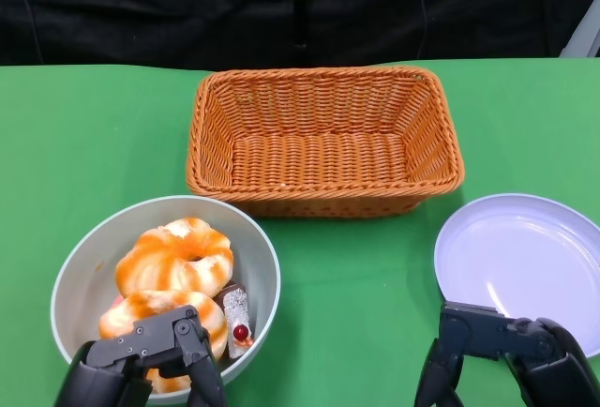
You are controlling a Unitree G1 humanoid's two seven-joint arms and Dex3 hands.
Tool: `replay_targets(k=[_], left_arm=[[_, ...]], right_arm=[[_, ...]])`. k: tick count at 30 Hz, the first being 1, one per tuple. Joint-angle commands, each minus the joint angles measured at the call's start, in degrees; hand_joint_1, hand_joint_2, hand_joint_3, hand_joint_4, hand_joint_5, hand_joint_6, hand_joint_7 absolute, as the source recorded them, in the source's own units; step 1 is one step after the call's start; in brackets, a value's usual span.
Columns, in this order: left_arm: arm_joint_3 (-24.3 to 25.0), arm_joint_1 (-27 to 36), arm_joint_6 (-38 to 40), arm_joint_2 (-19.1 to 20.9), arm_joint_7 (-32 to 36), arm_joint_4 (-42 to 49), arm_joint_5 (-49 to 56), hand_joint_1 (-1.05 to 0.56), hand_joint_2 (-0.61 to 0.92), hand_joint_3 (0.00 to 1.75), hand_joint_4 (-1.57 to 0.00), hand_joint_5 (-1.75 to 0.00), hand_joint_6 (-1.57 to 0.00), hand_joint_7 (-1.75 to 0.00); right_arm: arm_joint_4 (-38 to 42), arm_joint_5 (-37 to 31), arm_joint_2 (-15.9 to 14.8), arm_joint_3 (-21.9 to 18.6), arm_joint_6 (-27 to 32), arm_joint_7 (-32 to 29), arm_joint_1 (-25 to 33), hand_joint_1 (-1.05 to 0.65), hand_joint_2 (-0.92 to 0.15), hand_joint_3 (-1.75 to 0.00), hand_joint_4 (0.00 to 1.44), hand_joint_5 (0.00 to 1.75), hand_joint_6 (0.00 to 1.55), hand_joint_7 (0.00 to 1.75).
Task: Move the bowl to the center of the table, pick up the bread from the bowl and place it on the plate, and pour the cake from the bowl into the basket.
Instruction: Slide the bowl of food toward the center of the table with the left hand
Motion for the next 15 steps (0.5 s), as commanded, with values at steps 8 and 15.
replay_targets(k=[8, 15], left_arm=[[0.3, 0.1, -0.2, 0.6, -0.4, -0.2, -0.8, 0.05, 0.32, 1.59, -0.94, -1.7, -0.87, -1.49], [1.2, -0.2, -0.8, -0.4, 0.4, -0.4, -2.0, 0.05, 0.39, 1.45, -0.84, -1.61, -0.82, -1.41]], right_arm=[[-0.4, -1.1, 0.1, 0.3, -0.3, -0.3, 0.3, 0.1, -0.08, -1.75, 0.92, 1.71, 0.91, 1.41], [-0.5, -1.5, 0.1, 0.4, -0.4, -0.5, 0.4, 0.1, -0.08, -1.75, 0.92, 1.71, 0.91, 1.4]])
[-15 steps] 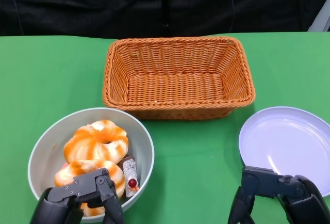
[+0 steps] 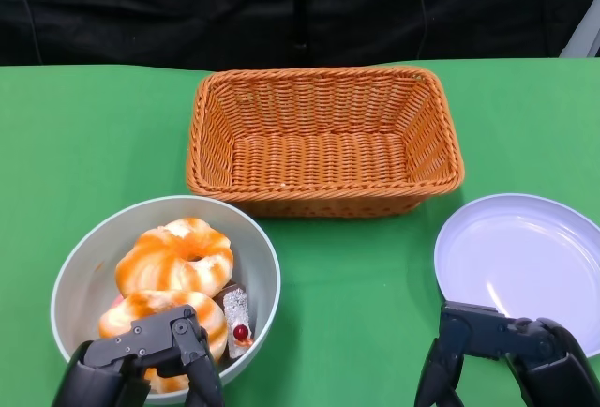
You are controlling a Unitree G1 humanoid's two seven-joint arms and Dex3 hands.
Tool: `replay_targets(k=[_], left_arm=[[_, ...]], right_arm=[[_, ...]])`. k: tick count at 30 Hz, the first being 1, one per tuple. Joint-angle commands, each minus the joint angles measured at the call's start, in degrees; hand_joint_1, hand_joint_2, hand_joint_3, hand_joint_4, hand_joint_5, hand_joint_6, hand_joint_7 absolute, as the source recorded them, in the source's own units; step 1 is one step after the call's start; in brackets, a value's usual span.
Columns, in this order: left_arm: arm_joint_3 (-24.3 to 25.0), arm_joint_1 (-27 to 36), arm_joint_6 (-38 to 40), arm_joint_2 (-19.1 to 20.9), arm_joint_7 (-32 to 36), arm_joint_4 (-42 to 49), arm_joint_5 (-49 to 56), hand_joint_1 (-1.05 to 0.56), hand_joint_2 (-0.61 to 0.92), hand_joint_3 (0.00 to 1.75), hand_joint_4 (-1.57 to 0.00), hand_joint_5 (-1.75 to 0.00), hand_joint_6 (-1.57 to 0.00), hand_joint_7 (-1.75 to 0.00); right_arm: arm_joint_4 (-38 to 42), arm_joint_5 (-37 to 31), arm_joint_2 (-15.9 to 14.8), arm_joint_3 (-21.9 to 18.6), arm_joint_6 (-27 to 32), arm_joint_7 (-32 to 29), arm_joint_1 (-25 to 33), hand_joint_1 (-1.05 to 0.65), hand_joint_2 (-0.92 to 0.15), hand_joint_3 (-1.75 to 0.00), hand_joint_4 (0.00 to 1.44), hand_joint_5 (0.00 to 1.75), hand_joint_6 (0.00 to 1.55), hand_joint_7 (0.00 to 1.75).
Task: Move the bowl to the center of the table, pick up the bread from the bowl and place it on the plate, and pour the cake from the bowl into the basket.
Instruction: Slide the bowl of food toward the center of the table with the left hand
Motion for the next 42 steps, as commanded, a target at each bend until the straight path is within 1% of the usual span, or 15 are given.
replay_targets(k=[1, 3, 7, 9, 13, 15, 16, 19, 22, 26, 27, 29, 31, 33, 42], left_arm=[[1.2, -0.3, -0.9, -0.4, 0.5, -0.4, -2.1, 0.03, 0.47, 1.28, -0.77, -1.52, -0.76, -1.33], [2.0, -0.7, -1.2, -0.6, 0.9, -0.5, -1.8, 0.0, 0.54, 1.12, -0.69, -1.42, -0.7, -1.24], [3.6, -1.1, -0.5, -0.8, 1.5, -1.5, -1.3, -0.05, 0.62, 0.9, -0.61, -1.26, -0.62, -0.98], [5.2, -1.8, -0.7, -0.2, 1.9, -1.5, -0.2, -0.07, 0.62, 0.86, -0.58, -1.23, -0.56, -0.92], [7.7, -3.2, -0.3, 0.6, 2.0, -1.5, 0.4, -0.11, 0.59, 0.85, -0.5, -1.18, -0.33, -0.97], [9.6, -4.1, -0.2, 1.7, 2.3, -1.3, 2.2, -0.15, 0.58, 0.86, -0.46, -1.15, -0.28, -0.95], [10.5, -4.6, -0.5, 2.3, 2.3, -0.8, 2.8, -0.18, 0.59, 0.83, -0.44, -1.11, -0.28, -0.91], [12.8, -5.9, -0.2, 4.1, 2.0, 0.2, 3.0, -0.3, 0.68, 0.64, -0.39, -0.96, -0.32, -0.65], [14.7, -6.8, 0.6, 5.3, 2.2, 0.9, 3.2, -0.36, 0.76, 0.47, -0.33, -0.87, -0.34, -0.47], [16.3, -7.1, 2.5, 6.5, 2.2, 0.8, 2.9, -0.38, 0.8, 0.4, -0.31, -0.85, -0.36, -0.4], [17.2, -7.2, 3.7, 7.2, 2.2, 0.6, 2.7, -0.41, 0.86, 0.29, -0.14, -0.78, -0.31, -0.3], [19.3, -7.4, 5.9, 8.6, 2.9, 0.3, 4.1, -0.45, 0.91, 0.19, -0.04, -0.73, -0.28, -0.21], [21.3, -7.7, 7.3, 9.5, 4.0, 0.2, 6.8, -0.51, 0.92, 0.18, -0.01, -0.64, -0.25, -0.15], [22.9, -7.8, 9.5, 9.9, 5.7, 0.0, 9.5, -0.55, 0.92, 0.17, 0.0, -0.61, -0.23, -0.13], [24.9, -8.5, 20.5, 11.3, 8.0, -1.4, 15.7, -0.61, 0.92, 0.18, 0.0, -0.43, -0.22, -0.07]], right_arm=[[-0.5, -1.5, 0.1, 0.5, -0.3, -0.3, 0.4, 0.1, -0.08, -1.75, 0.92, 1.71, 0.91, 1.4], [-0.5, -1.7, 0.0, 0.4, -0.5, -0.4, 0.4, 0.09, -0.08, -1.75, 0.92, 1.71, 0.91, 1.4], [-0.7, -1.7, 0.2, 0.4, -0.4, -0.6, 0.5, 0.1, -0.08, -1.75, 0.92, 1.71, 0.91, 1.4], [-0.5, -1.9, 0.2, 0.4, -0.6, -0.7, 0.3, 0.1, -0.07, -1.75, 0.92, 1.71, 0.91, 1.4], [-0.4, -1.8, 0.3, 0.4, -0.7, -0.7, 0.1, 0.1, -0.08, -1.75, 0.92, 1.71, 0.91, 1.4], [-0.4, -1.8, 0.3, 0.4, -0.6, -0.7, 0.1, 0.1, -0.08, -1.75, 0.92, 1.71, 0.91, 1.4], [-0.4, -1.8, 0.3, 0.4, -0.6, -0.8, 0.0, 0.09, -0.08, -1.75, 0.92, 1.71, 0.91, 1.4], [-0.2, -1.8, 0.3, 0.5, -0.7, -0.9, 0.0, 0.09, -0.07, -1.75, 0.92, 1.71, 0.91, 1.4], [-0.2, -1.9, 0.2, 0.6, -0.6, -0.9, -0.1, 0.09, -0.07, -1.75, 0.92, 1.71, 0.91, 1.4], [-0.2, -2.0, 0.2, 0.6, -0.6, -1.1, -0.1, 0.1, -0.07, -1.75, 0.92, 1.71, 0.91, 1.4], [-0.2, -2.0, 0.3, 0.6, -0.6, -1.1, -0.1, 0.1, -0.07, -1.75, 0.92, 1.71, 0.91, 1.4], [-0.2, -2.0, 0.2, 0.7, -0.6, -1.1, 0.0, 0.1, -0.07, -1.75, 0.92, 1.71, 0.91, 1.4], [-0.3, -2.0, 0.1, 0.8, -0.7, -1.0, 0.0, 0.11, -0.08, -1.75, 0.92, 1.71, 0.91, 1.4], [-0.3, -2.4, 0.3, 0.7, -0.6, -1.2, 0.1, 0.11, -0.08, -1.75, 0.92, 1.71, 0.91, 1.4], [-0.6, -2.0, -0.1, 0.8, -0.1, -1.0, 0.1, 0.1, -0.08, -1.75, 0.92, 1.71, 0.91, 1.4]])
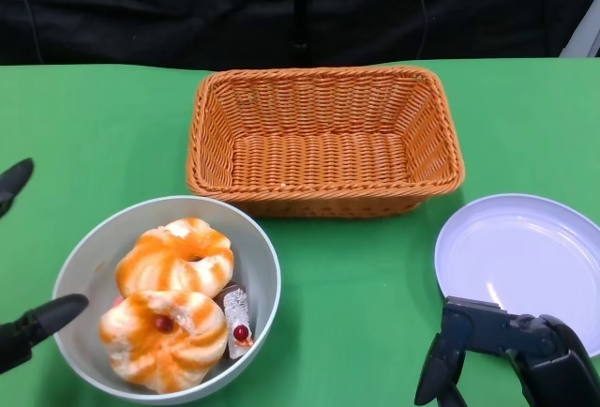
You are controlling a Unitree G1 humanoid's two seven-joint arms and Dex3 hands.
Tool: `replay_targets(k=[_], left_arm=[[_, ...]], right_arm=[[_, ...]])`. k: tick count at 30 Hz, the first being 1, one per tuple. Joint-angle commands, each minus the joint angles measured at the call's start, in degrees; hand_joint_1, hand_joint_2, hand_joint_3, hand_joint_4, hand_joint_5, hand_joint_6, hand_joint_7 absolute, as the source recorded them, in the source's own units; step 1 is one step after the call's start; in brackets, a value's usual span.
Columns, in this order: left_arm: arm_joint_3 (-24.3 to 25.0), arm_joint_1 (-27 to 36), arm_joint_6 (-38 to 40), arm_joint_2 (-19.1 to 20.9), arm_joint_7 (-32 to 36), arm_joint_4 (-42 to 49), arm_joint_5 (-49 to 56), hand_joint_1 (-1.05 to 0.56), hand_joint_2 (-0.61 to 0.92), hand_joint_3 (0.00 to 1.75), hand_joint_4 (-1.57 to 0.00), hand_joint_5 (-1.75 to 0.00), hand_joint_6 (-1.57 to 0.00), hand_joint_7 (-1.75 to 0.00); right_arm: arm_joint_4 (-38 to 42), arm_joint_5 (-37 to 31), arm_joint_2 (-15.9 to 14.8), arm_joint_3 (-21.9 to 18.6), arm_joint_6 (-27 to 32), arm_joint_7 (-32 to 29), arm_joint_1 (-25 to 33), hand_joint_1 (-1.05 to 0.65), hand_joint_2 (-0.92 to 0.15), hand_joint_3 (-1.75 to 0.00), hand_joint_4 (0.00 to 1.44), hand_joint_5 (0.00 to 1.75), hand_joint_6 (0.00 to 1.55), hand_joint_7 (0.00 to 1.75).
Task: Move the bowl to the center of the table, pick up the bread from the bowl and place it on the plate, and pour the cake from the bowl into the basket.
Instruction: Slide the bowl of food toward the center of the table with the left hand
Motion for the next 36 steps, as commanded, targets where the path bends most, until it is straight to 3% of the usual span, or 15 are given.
replay_targets(k=[1, 7, 12, 17, 23, 27, 36], left_arm=[[0.9, -1.0, 5.5, 1.8, 1.2, 0.4, 2.5, -0.6, 0.92, 0.19, 0.0, -0.39, -0.19, -0.06], [-0.4, -1.9, 14.2, 2.7, 0.0, 0.5, 4.0, -0.58, 0.92, 0.23, 0.0, -0.29, -0.15, -0.02], [-3.4, -3.8, 30.5, 4.6, -6.2, 0.1, 1.9, -0.53, 0.92, 0.36, 0.0, -0.13, -0.11, 0.0], [-4.1, -8.0, 41.2, 5.5, -10.4, 2.6, -2.9, -0.53, 0.92, 0.47, 0.0, -0.02, -0.04, -0.01], [-4.8, -14.1, 49.7, 6.3, -14.4, 9.4, -9.3, -0.56, 0.92, 0.59, 0.0, 0.0, 0.0, 0.0], [-3.7, -18.5, 58.1, 4.9, -15.9, 12.8, -15.9, -0.62, 0.92, 0.55, 0.0, 0.0, 0.0, 0.0], [-1.4, -21.7, 67.3, 2.5, -16.0, 13.2, -26.9, -0.61, 0.92, 0.56, 0.0, 0.0, 0.0, 0.0]], right_arm=[[-0.6, -1.4, -0.1, 0.7, -0.3, 0.2, 0.5, 0.1, -0.08, -1.75, 0.92, 1.71, 0.91, 1.4], [-0.4, -1.4, -0.2, 0.7, -0.5, 0.1, 0.3, 0.09, -0.08, -1.75, 0.93, 1.72, 0.91, 1.41], [-0.9, -1.4, -0.3, 0.8, -0.4, 0.2, 0.5, 0.08, -0.08, -1.75, 0.93, 1.71, 0.91, 1.41], [-1.3, -1.5, -0.4, 0.9, 0.0, 0.4, 0.7, 0.08, -0.08, -1.75, 0.93, 1.71, 0.91, 1.41], [-1.7, -1.5, -0.4, 0.9, -0.3, 0.2, 1.0, 0.08, -0.08, -1.75, 0.93, 1.72, 0.92, 1.42], [-2.4, -1.1, -0.4, 0.4, 0.3, 0.3, 0.7, 0.05, -0.09, -1.75, 0.9, 1.71, 0.9, 1.41], [-2.7, 0.1, -0.7, -1.0, 0.3, 0.4, -0.9, 0.08, -0.09, -1.75, 0.86, 1.71, 0.86, 1.41]])
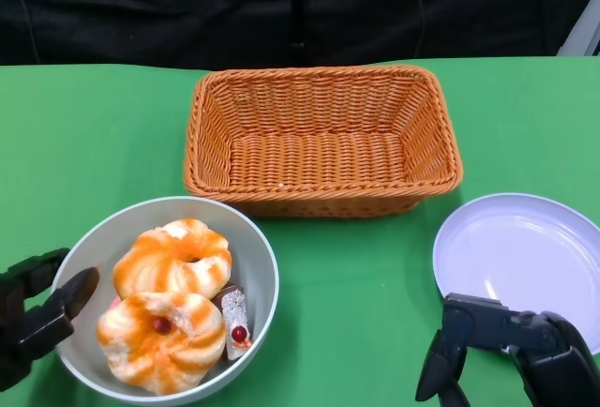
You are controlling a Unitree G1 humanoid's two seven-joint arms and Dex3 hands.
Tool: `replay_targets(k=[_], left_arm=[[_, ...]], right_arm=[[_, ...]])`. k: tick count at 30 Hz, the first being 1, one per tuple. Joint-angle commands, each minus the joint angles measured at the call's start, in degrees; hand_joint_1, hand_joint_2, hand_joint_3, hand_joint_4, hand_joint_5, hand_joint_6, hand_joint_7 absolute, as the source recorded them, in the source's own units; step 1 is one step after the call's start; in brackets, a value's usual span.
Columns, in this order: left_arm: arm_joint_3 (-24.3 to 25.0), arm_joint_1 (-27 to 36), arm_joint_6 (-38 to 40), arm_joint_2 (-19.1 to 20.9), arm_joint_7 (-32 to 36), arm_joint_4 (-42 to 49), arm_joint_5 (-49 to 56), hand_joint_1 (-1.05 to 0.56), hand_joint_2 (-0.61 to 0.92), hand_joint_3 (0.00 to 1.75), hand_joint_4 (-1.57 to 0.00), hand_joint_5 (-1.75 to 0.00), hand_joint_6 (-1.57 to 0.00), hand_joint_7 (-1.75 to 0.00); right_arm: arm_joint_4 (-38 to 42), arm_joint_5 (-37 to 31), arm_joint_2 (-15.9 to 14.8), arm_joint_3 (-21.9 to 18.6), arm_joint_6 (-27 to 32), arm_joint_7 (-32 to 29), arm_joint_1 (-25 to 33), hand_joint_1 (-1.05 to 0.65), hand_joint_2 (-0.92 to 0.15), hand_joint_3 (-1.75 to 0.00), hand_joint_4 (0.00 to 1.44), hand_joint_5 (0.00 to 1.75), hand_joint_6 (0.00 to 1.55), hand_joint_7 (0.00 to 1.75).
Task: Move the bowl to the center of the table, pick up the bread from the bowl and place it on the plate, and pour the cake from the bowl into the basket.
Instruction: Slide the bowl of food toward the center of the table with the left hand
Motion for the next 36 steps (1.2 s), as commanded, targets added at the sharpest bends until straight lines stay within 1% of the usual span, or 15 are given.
replay_targets(k=[1, 7, 8, 10, 13, 14, 15, 16, 19, 21, 23, 27, 28, 31, 36], left_arm=[[1.9, -1.1, 3.4, -0.5, 0.3, 0.0, -3.7, -0.61, 0.92, 0.57, 0.0, 0.0, 0.0, 0.0], [2.2, -1.3, 5.8, -1.5, 2.1, -1.4, -6.5, -0.61, 0.92, 0.61, 0.0, 0.0, 0.0, 0.0], [2.6, -1.4, 6.9, -2.2, 2.5, -1.7, -7.4, -0.61, 0.92, 0.61, 0.0, 0.0, 0.0, 0.0], [2.4, -1.5, 8.2, -2.7, 2.5, -2.2, -8.7, -0.62, 0.92, 0.61, 0.0, 0.0, 0.0, 0.0], [1.7, -1.3, 9.1, -2.5, 2.3, -2.7, -9.7, -0.62, 0.92, 0.62, 0.0, 0.0, 0.0, 0.0], [1.4, -1.2, 9.3, -2.4, 2.0, -3.0, -10.0, -0.62, 0.92, 0.64, 0.0, 0.0, 0.0, 0.0], [1.1, -1.2, 9.4, -2.3, 1.9, -3.2, -10.3, -0.62, 0.92, 0.65, 0.0, 0.0, 0.0, 0.0], [1.0, -1.1, 9.5, -2.2, 1.8, -3.2, -10.6, -0.62, 0.92, 0.65, 0.0, 0.0, 0.0, 0.0], [-0.1, -0.9, 9.9, -2.1, 1.9, -4.1, -10.9, -0.62, 0.92, 0.66, 0.0, 0.0, 0.0, 0.0], [-1.4, -0.6, 10.4, -2.4, 2.0, -5.2, -10.9, -0.62, 0.92, 0.63, 0.0, 0.0, 0.0, 0.0], [-2.0, -0.6, 11.2, -3.1, 2.9, -6.1, -10.9, -0.63, 0.92, 0.6, 0.0, 0.0, 0.0, 0.0], [-2.1, -0.7, 11.6, -3.4, 3.5, -6.5, -10.9, -0.63, 0.92, 0.58, 0.0, 0.0, 0.0, 0.0], [-2.6, -1.0, 12.5, -4.3, 4.1, -6.8, -11.1, -0.63, 0.92, 0.58, 0.0, 0.0, 0.0, 0.0], [-3.6, -1.6, 14.6, -6.4, 5.3, -7.8, -12.0, -0.63, 0.92, 0.47, 0.0, 0.0, 0.0, 0.0], [-6.8, -1.7, 14.8, -6.0, 4.4, -8.4, -12.3, -0.6, 0.92, 0.49, 0.0, 0.0, 0.0, 0.0]], right_arm=[[-1.8, 0.1, -0.5, -0.6, -0.5, 0.3, -0.8, 0.08, -0.09, -1.75, 0.86, 1.71, 0.85, 1.4], [-2.4, -1.1, -0.6, -1.8, 0.0, 0.5, -2.5, -0.01, -0.12, -1.7, 0.81, 1.62, 0.74, 1.33], [-3.5, -2.3, -1.0, -2.5, 2.2, 1.1, -3.2, -0.01, -0.12, -1.7, 0.81, 1.62, 0.74, 1.32], [-5.6, -4.8, -1.9, -3.5, 6.3, 2.6, -4.5, -0.06, -0.18, -1.47, 0.62, 1.44, 0.57, 1.16], [-6.9, -6.6, -2.8, -3.7, 9.9, 4.5, -5.8, -0.11, -0.26, -1.27, 0.5, 1.38, 0.46, 1.07], [-7.1, -7.2, -3.3, -3.8, 10.9, 5.2, -6.4, -0.18, -0.36, -1.05, 0.42, 1.36, 0.38, 1.03], [-7.3, -7.7, -3.6, -3.7, 11.8, 5.7, -6.8, -0.21, -0.43, -0.91, 0.38, 1.35, 0.34, 1.01], [-7.4, -7.9, -3.8, -3.7, 12.3, 6.0, -7.1, -0.23, -0.48, -0.82, 0.35, 1.35, 0.31, 1.0], [-7.0, -9.5, -4.3, -3.3, 13.2, 6.4, -8.3, -0.24, -0.51, -0.75, 0.34, 1.35, 0.29, 1.0], [-6.0, -11.8, -4.8, -2.7, 13.7, 6.6, -10.0, -0.33, -0.68, -0.4, 0.24, 1.31, 0.24, 0.93], [-5.6, -13.6, -5.2, -2.4, 14.3, 6.6, -10.8, -0.37, -0.78, -0.23, 0.21, 1.28, 0.22, 0.89], [-5.5, -14.4, -5.5, -2.1, 14.8, 6.3, -11.0, -0.38, -0.83, -0.13, 0.2, 1.26, 0.22, 0.86], [-5.8, -15.6, -5.4, -1.4, 16.8, 7.6, -11.6, -0.38, -0.84, -0.12, 0.2, 1.26, 0.22, 0.86], [-6.0, -18.1, -5.6, 0.1, 21.1, 10.2, -12.9, -0.41, -0.89, -0.06, 0.04, 1.18, 0.1, 0.73], [-4.9, -19.9, -5.4, 1.8, 23.8, 10.6, -14.5, -0.42, -0.9, -0.02, 0.0, 1.1, 0.07, 0.68]])
